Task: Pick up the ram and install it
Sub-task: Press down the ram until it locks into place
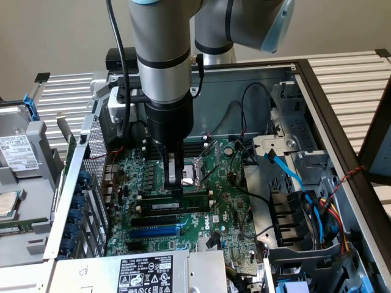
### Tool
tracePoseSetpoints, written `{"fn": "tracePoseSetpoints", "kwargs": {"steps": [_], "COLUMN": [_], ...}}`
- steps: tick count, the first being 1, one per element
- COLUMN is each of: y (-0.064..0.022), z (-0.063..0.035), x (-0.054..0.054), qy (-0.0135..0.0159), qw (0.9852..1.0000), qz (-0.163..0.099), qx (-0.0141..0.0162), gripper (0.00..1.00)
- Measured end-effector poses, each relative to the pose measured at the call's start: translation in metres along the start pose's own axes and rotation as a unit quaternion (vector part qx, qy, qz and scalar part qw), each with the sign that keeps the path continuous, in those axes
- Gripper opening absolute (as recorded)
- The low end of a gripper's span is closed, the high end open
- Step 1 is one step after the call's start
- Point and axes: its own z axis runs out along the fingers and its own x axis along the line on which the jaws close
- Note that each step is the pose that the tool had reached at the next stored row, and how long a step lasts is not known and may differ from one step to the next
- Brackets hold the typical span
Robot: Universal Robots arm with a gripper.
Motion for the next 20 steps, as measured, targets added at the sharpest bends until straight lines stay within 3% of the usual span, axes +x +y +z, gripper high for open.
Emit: {"fn": "tracePoseSetpoints", "kwargs": {"steps": [20], "y": [0.0001], "z": [0.0047], "x": [-0.0001], "qy": [-0.0001], "qw": [1.0000], "qz": [0.000], "qx": [0.0000], "gripper": [0.11]}}
